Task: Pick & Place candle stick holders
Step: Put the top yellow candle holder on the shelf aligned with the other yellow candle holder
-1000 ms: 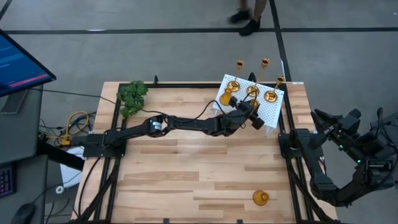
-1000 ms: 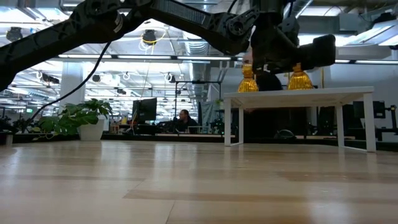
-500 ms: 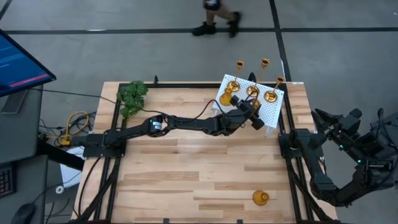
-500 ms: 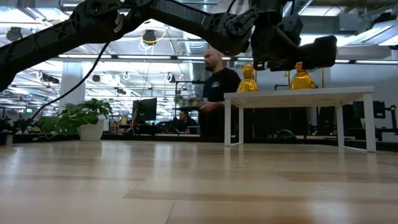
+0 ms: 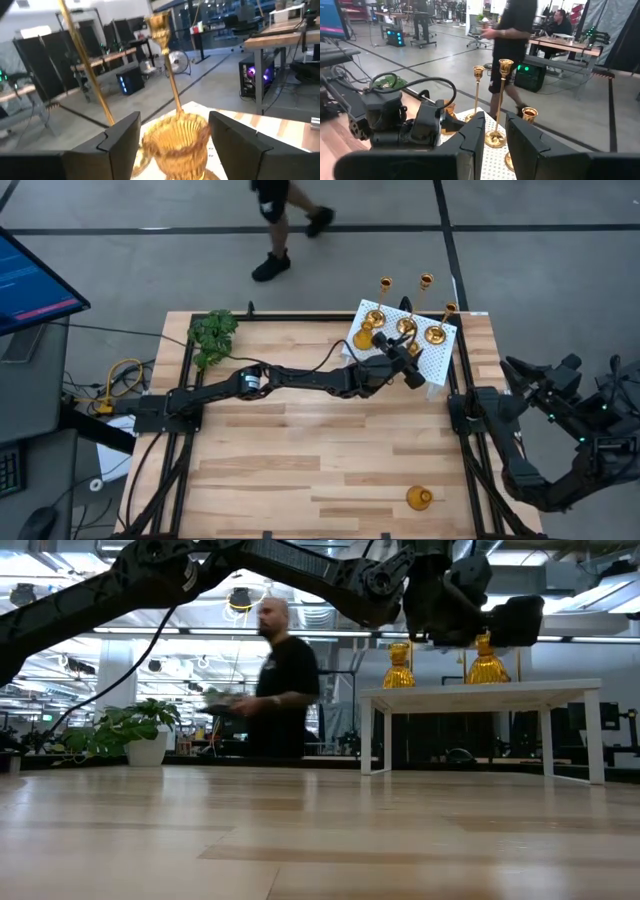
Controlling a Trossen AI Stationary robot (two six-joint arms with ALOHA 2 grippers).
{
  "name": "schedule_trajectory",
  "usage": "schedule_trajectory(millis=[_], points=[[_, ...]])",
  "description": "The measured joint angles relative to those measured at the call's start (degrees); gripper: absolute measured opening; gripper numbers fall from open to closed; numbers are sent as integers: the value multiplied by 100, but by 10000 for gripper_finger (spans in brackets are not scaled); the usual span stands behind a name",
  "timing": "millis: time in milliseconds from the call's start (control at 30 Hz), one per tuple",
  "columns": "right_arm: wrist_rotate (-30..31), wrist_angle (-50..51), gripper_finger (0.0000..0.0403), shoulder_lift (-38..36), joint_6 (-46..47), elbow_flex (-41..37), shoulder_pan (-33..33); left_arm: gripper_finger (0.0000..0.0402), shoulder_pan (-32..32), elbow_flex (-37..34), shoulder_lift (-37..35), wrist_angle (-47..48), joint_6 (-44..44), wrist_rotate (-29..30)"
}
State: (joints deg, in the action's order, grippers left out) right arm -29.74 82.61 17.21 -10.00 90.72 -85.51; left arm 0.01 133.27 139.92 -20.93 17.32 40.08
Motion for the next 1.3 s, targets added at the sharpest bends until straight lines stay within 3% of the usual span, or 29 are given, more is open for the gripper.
schedule_trajectory(millis=[200, 400, 667, 833, 1100, 1300], points=[[18, -3, 69, 0, 0, -2, 119, 260, -59, -3, -202, -106, 474, -94], [533, 110, 69, 0, -218, -4, 81, 274, -232, -7, -540, -84, 1088, -91], [710, 353, 62, 0, 45, -447, -431, 260, -789, -4, -1757, 454, 1420, 412], [147, 458, 12, -94, 62, -1325, -644, 204, -1333, 7, -2735, 1043, 2009, 1068], [-653, 355, 1, -537, 416, -2149, -1128, 17, -2726, 7, -3798, 1303, 3778, 2059], [-1520, 421, 0, -724, 714, -2736, -1366, 3, -3509, 7, -4266, 1302, 4665, 3078]])
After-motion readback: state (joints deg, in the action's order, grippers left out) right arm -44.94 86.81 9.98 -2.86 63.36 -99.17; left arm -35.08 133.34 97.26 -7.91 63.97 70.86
